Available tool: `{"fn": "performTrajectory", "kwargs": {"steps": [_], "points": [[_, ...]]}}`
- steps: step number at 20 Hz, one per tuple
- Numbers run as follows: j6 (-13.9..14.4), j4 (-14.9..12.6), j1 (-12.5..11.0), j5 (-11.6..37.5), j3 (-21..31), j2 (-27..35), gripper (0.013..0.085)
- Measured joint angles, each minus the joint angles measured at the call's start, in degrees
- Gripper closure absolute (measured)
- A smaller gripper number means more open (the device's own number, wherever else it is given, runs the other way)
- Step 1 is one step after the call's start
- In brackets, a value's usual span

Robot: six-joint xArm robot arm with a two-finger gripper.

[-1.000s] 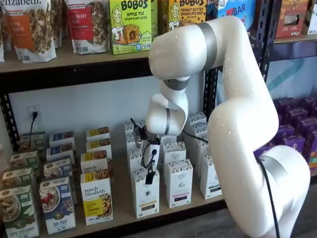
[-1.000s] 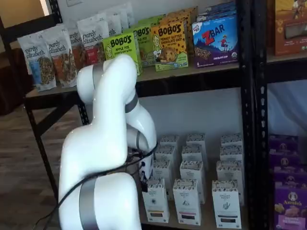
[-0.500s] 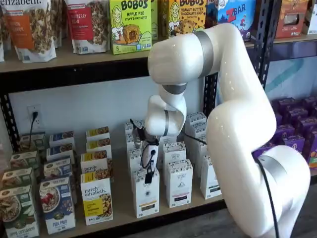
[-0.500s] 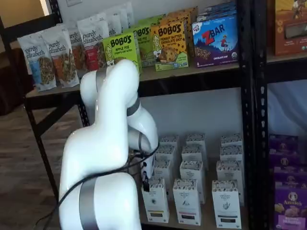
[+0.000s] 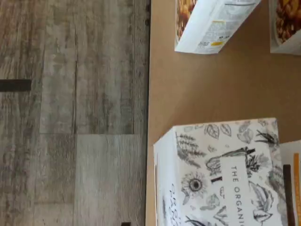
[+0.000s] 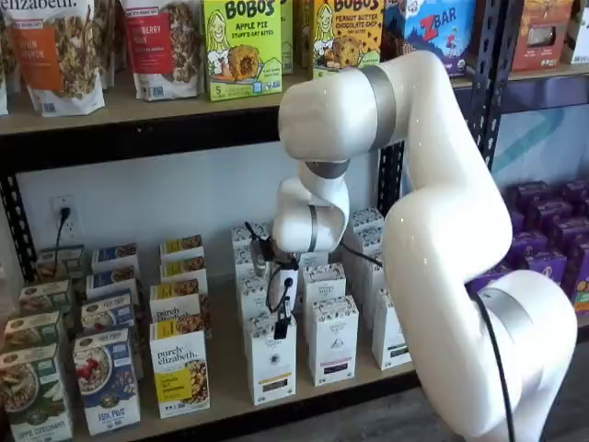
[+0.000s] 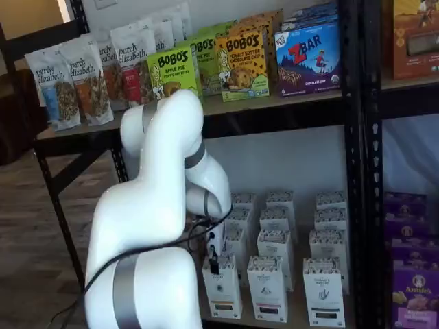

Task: Pick up the white box with a yellow strip in the middle, on the bottom shelf, the fourth box from the left

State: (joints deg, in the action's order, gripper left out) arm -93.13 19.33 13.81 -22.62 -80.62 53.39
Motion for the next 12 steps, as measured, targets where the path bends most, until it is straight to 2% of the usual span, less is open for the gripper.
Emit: {"fn": "performTrajectory", "kwargs": {"steps": [12], "points": [[2.55,-3.06,-0.24,-0.99,-4.28,3.85,0.0130]]}}
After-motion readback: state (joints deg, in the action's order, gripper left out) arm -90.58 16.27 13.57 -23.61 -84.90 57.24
